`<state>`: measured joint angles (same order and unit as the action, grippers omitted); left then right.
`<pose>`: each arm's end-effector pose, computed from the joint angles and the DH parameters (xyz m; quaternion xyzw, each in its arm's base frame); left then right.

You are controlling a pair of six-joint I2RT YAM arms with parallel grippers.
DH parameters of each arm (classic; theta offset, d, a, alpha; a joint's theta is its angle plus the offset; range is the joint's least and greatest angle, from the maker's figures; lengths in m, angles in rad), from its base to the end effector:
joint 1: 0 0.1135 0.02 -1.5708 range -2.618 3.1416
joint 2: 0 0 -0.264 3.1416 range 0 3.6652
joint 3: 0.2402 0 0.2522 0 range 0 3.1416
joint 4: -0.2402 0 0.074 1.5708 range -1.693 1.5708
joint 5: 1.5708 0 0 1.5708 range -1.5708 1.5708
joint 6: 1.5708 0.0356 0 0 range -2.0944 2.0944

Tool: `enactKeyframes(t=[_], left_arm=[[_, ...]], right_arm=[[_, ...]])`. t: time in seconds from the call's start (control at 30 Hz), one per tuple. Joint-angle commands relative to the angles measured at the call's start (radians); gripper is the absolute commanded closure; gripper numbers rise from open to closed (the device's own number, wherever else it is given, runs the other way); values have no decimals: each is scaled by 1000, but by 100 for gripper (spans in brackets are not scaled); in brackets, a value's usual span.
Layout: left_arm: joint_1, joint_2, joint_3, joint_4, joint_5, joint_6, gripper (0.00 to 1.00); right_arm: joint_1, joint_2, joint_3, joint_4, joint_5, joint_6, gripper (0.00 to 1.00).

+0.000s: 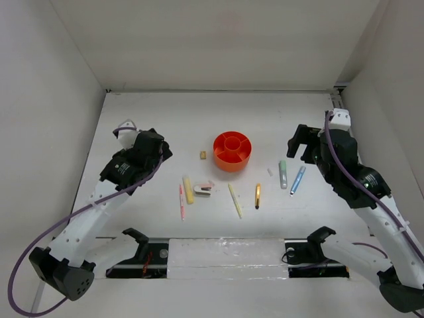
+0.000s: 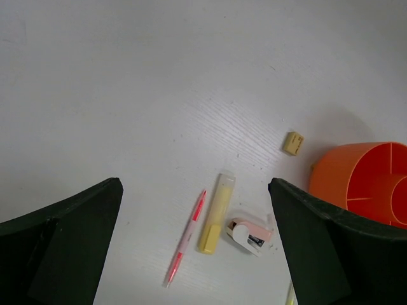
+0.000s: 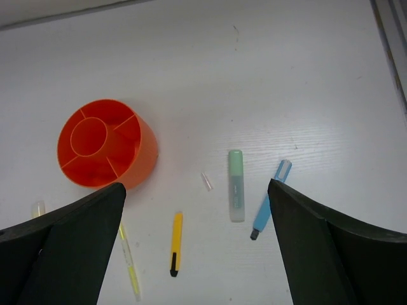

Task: Sort the stationery into containers
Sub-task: Pick up the pen from the center of the board.

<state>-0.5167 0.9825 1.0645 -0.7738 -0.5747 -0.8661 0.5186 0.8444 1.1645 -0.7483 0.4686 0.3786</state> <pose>0.1771 -0.0784 0.3467 -0.2696 0.8337 -0.0626 0.4779 0.1422 0.0626 0.4010 0.0680 0.8250 0.0521 0.5586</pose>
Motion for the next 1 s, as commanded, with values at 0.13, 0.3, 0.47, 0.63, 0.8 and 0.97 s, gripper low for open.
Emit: enactKeyframes(t=[0.13,0.3,0.47,0.63,0.8,0.97], left_arm=[[0,1,-49,5,133,9,0],[0,19,-141,16,260,-28,0],[0,91,-247,68,418,-59,0],[-91,146,-282,56,407,-132,0],[-172,218,-304,47,375,-200,3],[-220,275,-313,2,351,-223,14]], right_arm=[[9,-11,-3,47,-16,20,0],[29,13,-3,60,-59,11,0],[64,13,-66,101,-116,11,0],[87,33,-100,139,-153,11,0],[110,33,-129,173,-171,11,0],[119,33,-140,193,-194,11,0]])
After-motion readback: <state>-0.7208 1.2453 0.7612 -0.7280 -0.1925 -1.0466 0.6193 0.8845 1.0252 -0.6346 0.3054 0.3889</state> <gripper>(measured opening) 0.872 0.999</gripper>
